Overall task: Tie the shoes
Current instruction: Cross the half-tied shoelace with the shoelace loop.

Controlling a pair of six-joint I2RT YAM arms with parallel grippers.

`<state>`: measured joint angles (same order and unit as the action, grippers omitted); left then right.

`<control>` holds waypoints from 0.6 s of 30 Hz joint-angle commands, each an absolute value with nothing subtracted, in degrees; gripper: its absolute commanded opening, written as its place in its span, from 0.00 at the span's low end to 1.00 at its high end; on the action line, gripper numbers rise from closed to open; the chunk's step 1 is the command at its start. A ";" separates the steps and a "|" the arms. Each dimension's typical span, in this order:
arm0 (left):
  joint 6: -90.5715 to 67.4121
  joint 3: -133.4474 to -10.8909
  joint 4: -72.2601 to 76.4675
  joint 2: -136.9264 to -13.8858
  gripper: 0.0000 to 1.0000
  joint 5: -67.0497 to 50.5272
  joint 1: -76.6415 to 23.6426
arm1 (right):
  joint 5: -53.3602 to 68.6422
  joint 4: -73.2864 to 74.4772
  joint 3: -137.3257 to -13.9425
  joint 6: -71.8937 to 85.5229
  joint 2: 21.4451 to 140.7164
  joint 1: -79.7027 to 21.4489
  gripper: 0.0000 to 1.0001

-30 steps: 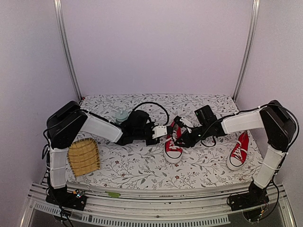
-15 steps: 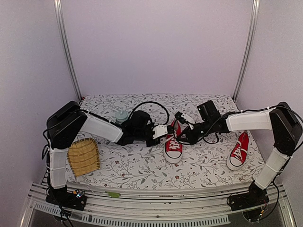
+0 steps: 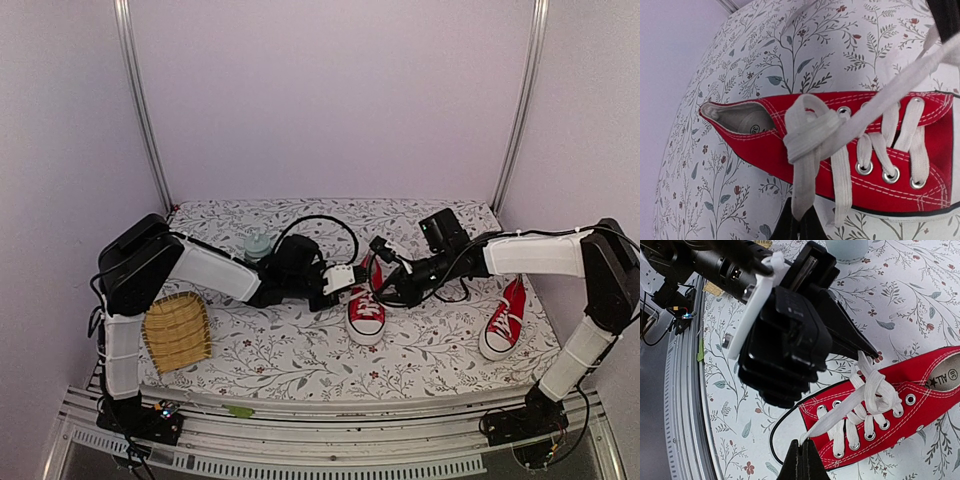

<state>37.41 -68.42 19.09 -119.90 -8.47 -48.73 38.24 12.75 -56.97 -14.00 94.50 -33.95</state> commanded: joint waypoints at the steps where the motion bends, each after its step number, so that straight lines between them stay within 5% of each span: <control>1: 36.76 -69.74 19.05 -117.77 0.00 -8.76 -49.49 | 39.49 15.08 -58.04 -15.13 94.40 -33.66 0.01; 6: 36.99 -69.57 19.07 -117.96 0.00 -8.89 -49.41 | 39.34 12.82 -56.43 -13.91 95.98 -33.62 0.01; 12: 37.09 -69.37 19.25 -117.81 0.00 -9.54 -49.44 | 36.54 11.88 -56.48 -13.32 96.49 -32.23 0.26; 18: 36.98 -69.43 19.32 -117.76 0.00 -9.67 -49.45 | 37.25 3.58 -58.12 -11.86 96.97 -32.10 0.28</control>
